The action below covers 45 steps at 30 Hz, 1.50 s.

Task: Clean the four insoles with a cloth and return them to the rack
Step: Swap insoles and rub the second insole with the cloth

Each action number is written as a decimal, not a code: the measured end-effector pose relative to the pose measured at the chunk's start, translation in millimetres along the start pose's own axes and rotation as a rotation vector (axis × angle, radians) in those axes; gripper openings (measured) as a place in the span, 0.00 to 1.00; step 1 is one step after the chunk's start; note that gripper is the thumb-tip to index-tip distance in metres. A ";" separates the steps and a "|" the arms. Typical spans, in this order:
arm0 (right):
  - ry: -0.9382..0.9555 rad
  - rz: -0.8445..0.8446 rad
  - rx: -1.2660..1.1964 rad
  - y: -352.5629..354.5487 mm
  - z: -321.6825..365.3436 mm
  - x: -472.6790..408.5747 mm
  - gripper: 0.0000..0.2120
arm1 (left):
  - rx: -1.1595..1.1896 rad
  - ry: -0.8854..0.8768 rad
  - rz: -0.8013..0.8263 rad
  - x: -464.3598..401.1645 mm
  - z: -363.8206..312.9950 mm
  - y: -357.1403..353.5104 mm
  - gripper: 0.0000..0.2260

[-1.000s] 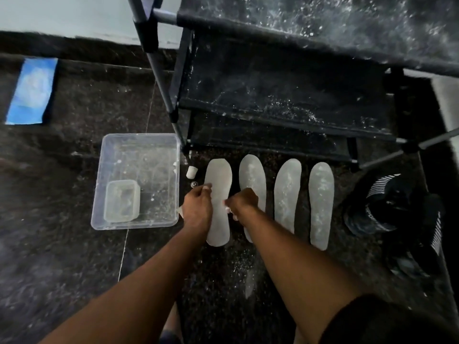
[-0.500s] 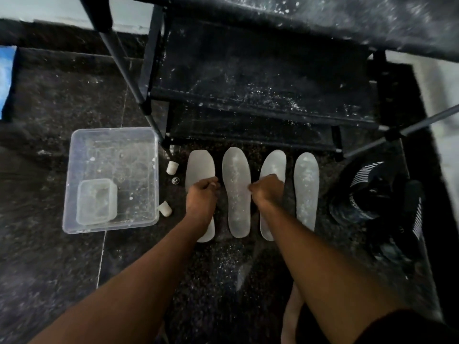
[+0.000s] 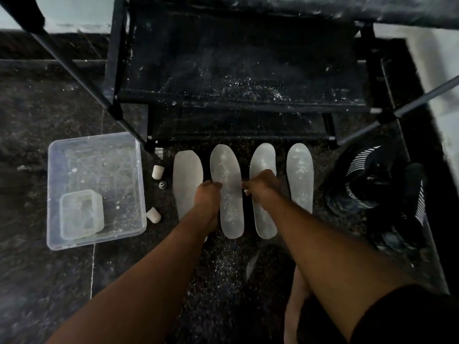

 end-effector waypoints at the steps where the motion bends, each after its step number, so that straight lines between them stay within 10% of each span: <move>1: -0.005 0.010 -0.024 -1.9 -1.1 -0.5 0.13 | 0.020 0.006 0.004 -0.9 1.2 1.6 0.07; 26: 0.147 0.138 -0.396 161.6 52.0 270.4 0.06 | 0.022 -0.199 0.092 221.7 -126.1 28.0 0.16; 45: 0.404 -0.023 -0.461 210.8 56.3 435.5 0.10 | 0.363 -0.095 0.711 398.7 -109.3 50.1 0.32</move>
Point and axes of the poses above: each hand's wrist, its own x-axis away from the middle knuckle, its own y-axis out of the back of the hand, z = x × y, the point moved 6 cm from there along -x, towards the middle knuckle, and after that the axes turned 9 degrees about x, right-handed, at the moved point
